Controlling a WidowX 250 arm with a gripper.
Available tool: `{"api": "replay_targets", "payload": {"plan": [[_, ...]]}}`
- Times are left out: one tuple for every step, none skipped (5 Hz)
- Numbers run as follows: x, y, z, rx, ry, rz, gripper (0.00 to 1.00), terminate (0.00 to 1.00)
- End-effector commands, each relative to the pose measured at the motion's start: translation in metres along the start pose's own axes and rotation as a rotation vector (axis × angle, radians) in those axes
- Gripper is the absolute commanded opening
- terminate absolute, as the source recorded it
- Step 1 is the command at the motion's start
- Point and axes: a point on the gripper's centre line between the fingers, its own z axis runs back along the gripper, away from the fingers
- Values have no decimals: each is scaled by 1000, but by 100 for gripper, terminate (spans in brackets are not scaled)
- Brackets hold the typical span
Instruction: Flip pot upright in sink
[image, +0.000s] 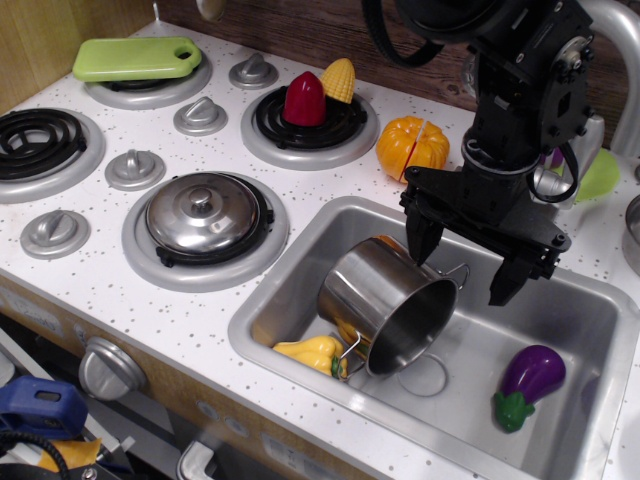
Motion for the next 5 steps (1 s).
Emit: {"api": "replay_targets", "payload": {"plan": [[0,0,0,0,0,0,100,0],[0,0,-2,109,9,-61,100,0],[-1,-5,-9,340,24,-138,100,0],[-4,-8,-14,388,4,-149,100,0],[-7,-6,-24,449,-9,-145,100,0]]}}
